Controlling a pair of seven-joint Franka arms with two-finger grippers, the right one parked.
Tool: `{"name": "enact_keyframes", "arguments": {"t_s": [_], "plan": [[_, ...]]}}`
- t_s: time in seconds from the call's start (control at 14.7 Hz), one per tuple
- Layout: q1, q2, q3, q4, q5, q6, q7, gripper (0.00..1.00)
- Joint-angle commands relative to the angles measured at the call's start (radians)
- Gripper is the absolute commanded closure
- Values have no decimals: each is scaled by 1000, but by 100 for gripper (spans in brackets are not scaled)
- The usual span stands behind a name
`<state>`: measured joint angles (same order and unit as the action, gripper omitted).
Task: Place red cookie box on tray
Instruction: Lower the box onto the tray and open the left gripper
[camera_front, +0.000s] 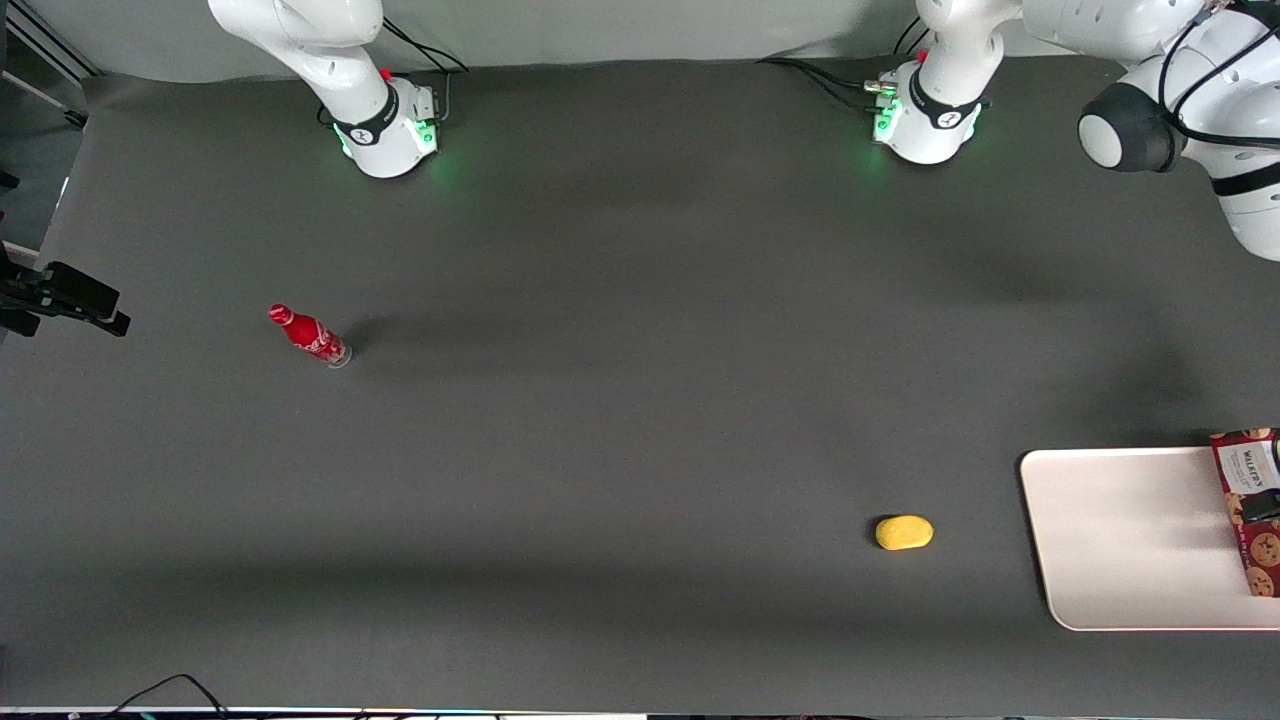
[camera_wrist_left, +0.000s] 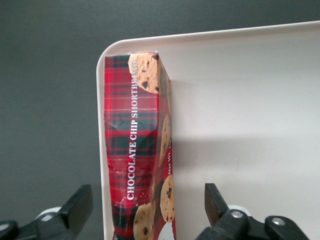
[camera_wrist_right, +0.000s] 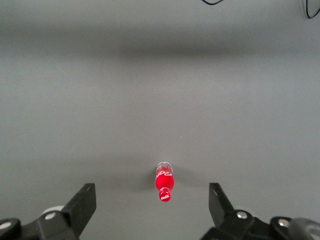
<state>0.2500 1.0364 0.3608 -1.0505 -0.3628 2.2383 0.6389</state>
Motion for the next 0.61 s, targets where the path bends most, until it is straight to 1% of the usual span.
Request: {"name": "enact_keyframes", "arguments": {"t_s": [0.0, 0.27, 0.41, 0.55], "plan": [[5, -89, 0, -52, -13, -66, 21, 0], [-31, -226, 1, -150, 1, -227, -2, 0], [-60, -344, 4, -257, 2, -273, -65, 0], [-92, -493, 4, -406, 8, -287, -70, 0]]}}
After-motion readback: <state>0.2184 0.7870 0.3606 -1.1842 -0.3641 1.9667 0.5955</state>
